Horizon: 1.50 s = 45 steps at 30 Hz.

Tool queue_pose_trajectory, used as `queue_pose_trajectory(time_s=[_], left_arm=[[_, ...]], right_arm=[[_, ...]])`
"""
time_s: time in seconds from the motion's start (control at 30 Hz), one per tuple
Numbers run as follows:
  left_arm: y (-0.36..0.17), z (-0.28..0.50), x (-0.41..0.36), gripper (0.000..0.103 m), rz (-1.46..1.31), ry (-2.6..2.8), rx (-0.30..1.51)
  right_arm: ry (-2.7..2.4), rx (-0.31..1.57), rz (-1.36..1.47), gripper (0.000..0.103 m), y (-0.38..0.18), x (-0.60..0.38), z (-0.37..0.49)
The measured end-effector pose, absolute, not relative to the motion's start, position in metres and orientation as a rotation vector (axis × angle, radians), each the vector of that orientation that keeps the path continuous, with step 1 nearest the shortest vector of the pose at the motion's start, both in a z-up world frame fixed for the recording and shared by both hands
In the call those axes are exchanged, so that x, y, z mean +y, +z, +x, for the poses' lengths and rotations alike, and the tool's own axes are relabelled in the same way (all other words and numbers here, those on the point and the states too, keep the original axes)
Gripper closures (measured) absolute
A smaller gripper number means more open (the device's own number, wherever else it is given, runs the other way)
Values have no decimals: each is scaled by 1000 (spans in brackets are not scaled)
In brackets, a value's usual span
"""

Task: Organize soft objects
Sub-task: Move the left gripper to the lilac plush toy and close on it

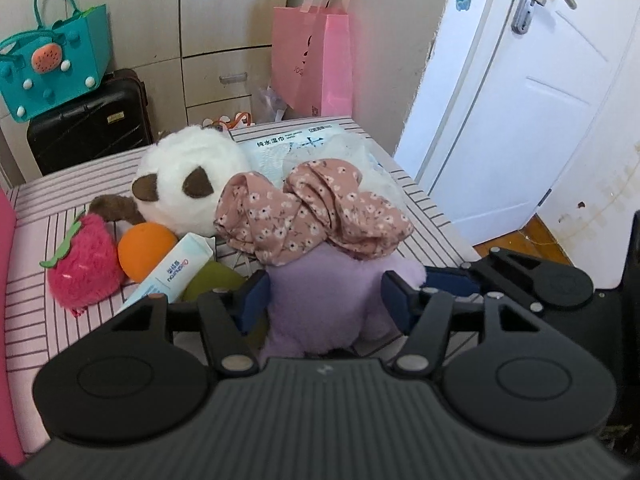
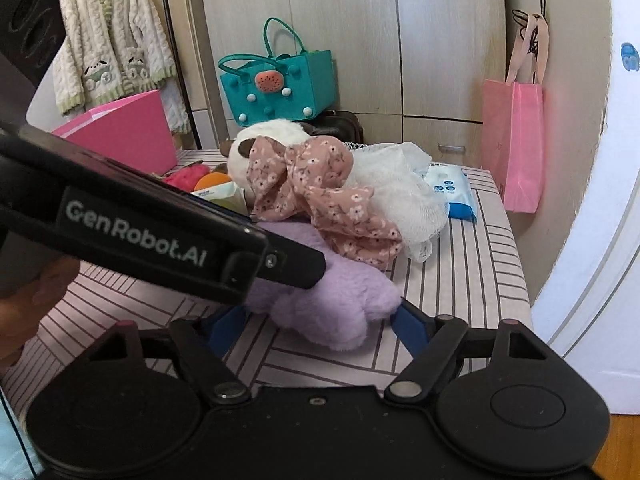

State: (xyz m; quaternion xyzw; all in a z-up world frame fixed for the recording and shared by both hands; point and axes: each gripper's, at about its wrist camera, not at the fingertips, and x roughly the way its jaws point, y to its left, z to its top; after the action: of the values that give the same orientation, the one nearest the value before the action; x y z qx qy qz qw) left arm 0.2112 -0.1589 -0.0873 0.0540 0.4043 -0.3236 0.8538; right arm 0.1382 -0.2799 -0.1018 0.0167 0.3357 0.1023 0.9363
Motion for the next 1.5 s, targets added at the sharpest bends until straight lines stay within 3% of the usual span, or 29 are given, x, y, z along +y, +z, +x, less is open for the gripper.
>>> queue_pose_trajectory(time_s=[0.1, 0.23, 0.37, 0.43, 0.5, 0.77, 0.83, 0.93, 1.07, 1.2, 1.33, 1.5], left_arm=[[-87, 214, -158, 41, 85, -677, 871], [-87, 214, -156, 36, 73, -682, 882], [-85, 215, -150, 32, 29, -717, 899], [-81, 214, -144, 29, -3, -713, 894], [-78, 213, -139, 27, -31, -728, 888], [-77, 208, -146, 24, 2, -693, 835], [-79, 206, -149, 22, 12, -685, 824], [-80, 201, -154, 20, 55, -682, 813], [-78, 204, -155, 19, 48, -679, 858], [-74, 217, -157, 19, 1, -671, 943], [-77, 222, -159, 19, -35, -679, 992], [-85, 221, -149, 21, -91, -682, 1023]], right_arm=[[215, 676, 43, 33, -101, -281, 135], [192, 663, 7, 61, -100, -280, 128], [190, 642, 17, 67, -98, -285, 120], [181, 635, 9, 91, -96, -285, 115], [196, 637, 16, 95, -93, -288, 110], [198, 648, -39, 89, -90, -294, 96], [196, 647, -38, 67, -88, -300, 95], [238, 647, -92, 46, -85, -304, 100], [341, 675, -156, 44, -84, -302, 117], [385, 692, -236, 35, -88, -291, 137], [388, 702, -198, 35, -90, -288, 150], [385, 656, -204, 50, -87, -282, 135]])
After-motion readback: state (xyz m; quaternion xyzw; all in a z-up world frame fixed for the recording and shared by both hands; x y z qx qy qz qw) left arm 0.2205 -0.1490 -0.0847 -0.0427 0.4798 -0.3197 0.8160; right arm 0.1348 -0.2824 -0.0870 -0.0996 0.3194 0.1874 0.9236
